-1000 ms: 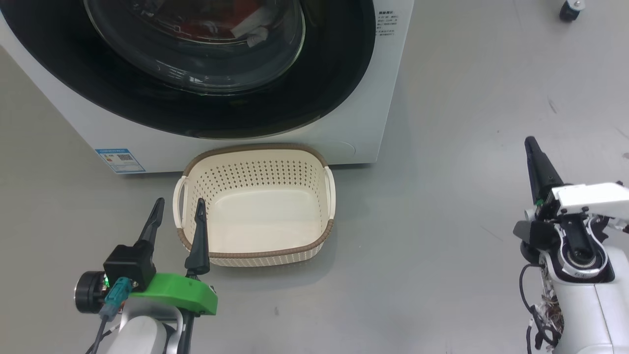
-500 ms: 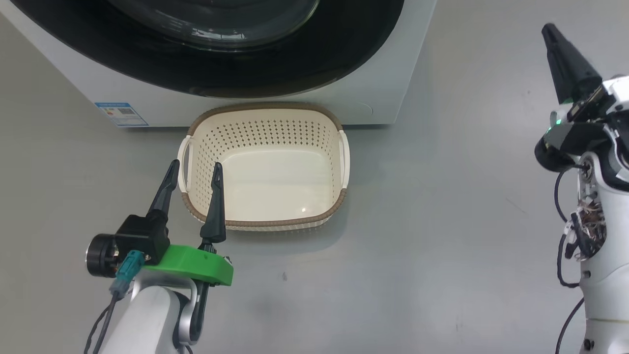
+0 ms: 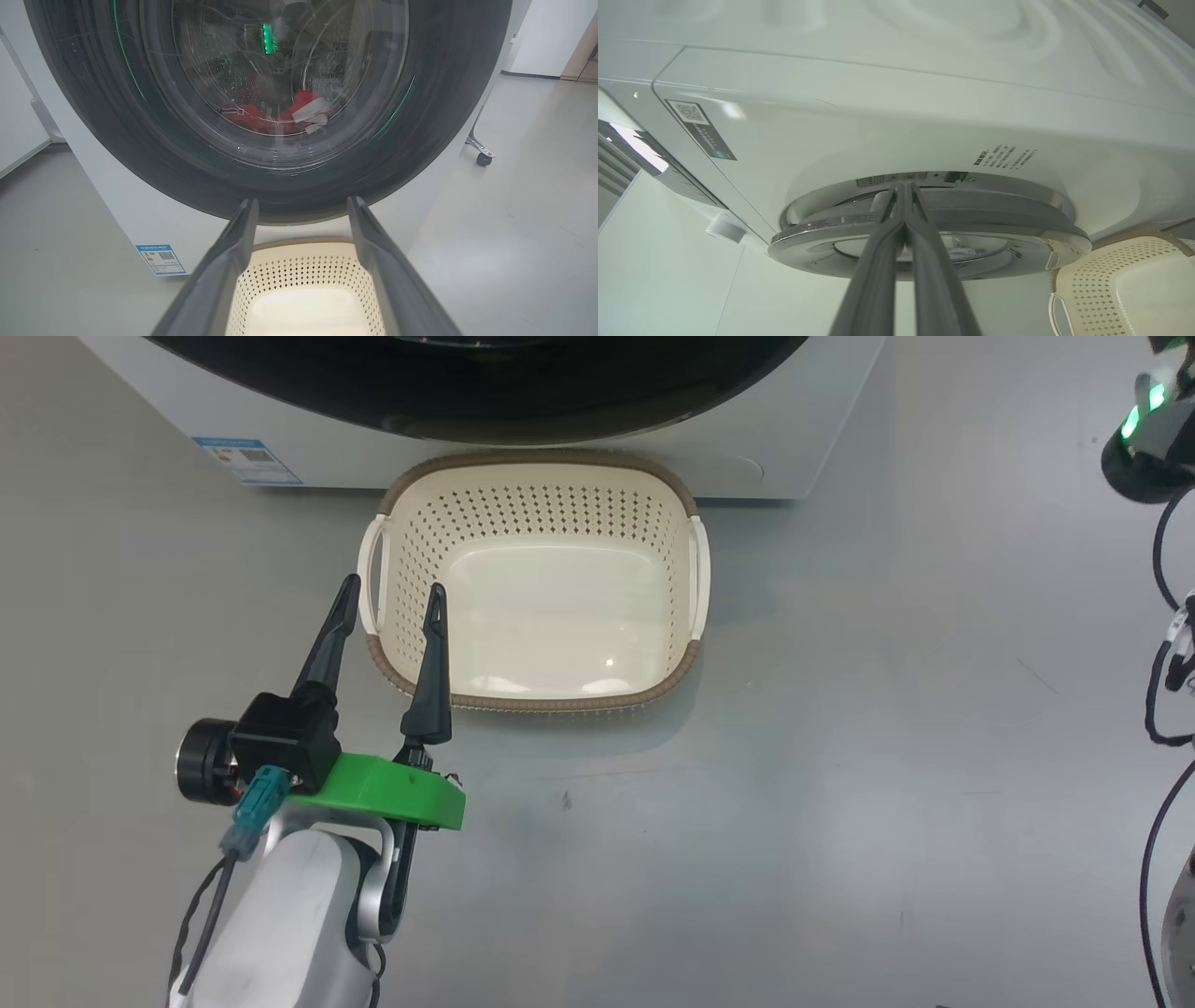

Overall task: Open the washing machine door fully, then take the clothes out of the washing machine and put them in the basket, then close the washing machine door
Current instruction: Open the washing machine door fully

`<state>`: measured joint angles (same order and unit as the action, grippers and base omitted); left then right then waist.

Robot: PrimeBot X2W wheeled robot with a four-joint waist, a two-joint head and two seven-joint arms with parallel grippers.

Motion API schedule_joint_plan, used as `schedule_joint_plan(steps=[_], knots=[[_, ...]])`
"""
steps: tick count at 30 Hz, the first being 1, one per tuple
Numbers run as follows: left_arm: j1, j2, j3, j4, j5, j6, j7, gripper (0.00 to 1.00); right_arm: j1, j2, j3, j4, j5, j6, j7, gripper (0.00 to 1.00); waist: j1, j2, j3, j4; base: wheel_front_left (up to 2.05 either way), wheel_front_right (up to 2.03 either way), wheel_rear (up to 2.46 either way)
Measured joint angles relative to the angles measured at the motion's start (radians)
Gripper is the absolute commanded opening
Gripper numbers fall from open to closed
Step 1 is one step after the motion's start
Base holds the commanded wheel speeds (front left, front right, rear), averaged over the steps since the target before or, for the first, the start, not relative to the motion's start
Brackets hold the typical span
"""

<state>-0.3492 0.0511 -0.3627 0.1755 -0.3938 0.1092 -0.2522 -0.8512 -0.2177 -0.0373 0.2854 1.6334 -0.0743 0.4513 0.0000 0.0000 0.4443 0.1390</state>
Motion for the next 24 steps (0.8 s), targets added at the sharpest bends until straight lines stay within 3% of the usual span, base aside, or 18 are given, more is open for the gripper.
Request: schedule_joint_plan(steps=[24], knots=[[-0.072,-0.017,-0.037,-0.003,0.009,-0.001,0.0,1.0,-0.216,-0.038,0.095,0.126,-0.035,-0.027,0.118,0.0,0.0,0.0,0.12,0.119,0.0,0.0,0.0]])
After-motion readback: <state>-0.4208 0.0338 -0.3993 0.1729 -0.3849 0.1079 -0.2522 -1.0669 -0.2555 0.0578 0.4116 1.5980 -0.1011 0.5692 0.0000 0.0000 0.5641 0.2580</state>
